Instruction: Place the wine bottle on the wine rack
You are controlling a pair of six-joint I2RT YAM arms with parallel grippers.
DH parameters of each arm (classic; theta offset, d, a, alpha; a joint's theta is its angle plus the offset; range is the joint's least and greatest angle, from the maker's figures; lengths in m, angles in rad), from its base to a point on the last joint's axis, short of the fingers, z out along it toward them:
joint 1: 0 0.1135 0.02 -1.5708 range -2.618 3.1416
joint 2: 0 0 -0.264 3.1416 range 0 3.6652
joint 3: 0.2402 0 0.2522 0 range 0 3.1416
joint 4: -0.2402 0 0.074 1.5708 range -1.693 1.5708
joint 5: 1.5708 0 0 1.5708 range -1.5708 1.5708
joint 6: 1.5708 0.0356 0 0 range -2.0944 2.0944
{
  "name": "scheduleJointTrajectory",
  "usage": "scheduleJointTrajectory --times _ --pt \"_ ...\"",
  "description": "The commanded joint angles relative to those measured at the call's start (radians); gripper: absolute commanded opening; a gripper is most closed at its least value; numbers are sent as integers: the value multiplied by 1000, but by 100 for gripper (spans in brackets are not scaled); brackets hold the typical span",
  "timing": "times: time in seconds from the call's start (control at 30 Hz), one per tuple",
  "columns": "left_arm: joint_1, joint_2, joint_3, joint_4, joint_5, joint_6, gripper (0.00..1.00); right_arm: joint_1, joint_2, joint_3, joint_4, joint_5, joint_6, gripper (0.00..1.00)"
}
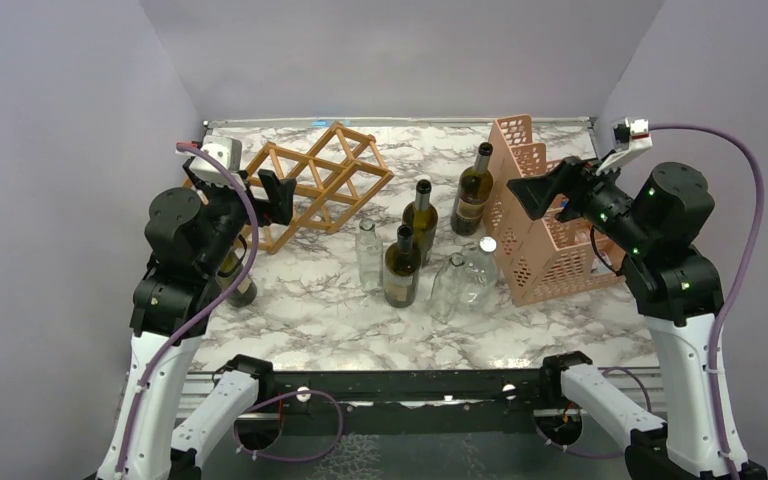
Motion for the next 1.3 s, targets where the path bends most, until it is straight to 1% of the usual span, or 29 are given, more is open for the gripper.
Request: scheduleJointTrajectory --times 0.0,0.07,0.13,0.23,0.4,0.5,0.57,0.67,0.77,0.9,0.93,1.13,1.27 --pt "19 3 -16 79 92 -16 94 -10 5 24 75 -128 -15 95" --pt "23 5 -23 102 124 -16 97 -12 11 19 94 -165 -20 97" --pt "26 6 -32 130 156 -17 98 -14 21 20 110 -237 -46 99" --pt "29 5 -46 169 203 -19 99 -13 38 35 120 -386 -111 95" --pt "32 1 -48 202 242 -8 99 -13 69 62 132 -524 -169 93" --pt "32 -1 -38 209 254 -1 99 -2 116 91 145 -579 -177 91" --pt "33 -2 -34 213 254 -2 99 20 162 141 108 -572 -196 85" --pt "33 1 -23 216 255 -2 99 100 219 203 74 -484 -224 82" --pt "33 8 -4 211 250 -1 99 220 286 253 37 -328 -251 81" --pt "33 14 15 212 250 -7 99 437 374 294 3 -55 -286 79" --pt "34 14 20 210 249 -7 99 471 392 301 1 -14 -289 80" --pt "34 -2 25 194 240 -1 99 649 505 325 -22 193 -334 79" --pt "35 -13 23 184 224 6 99 710 600 359 -56 261 -355 80"
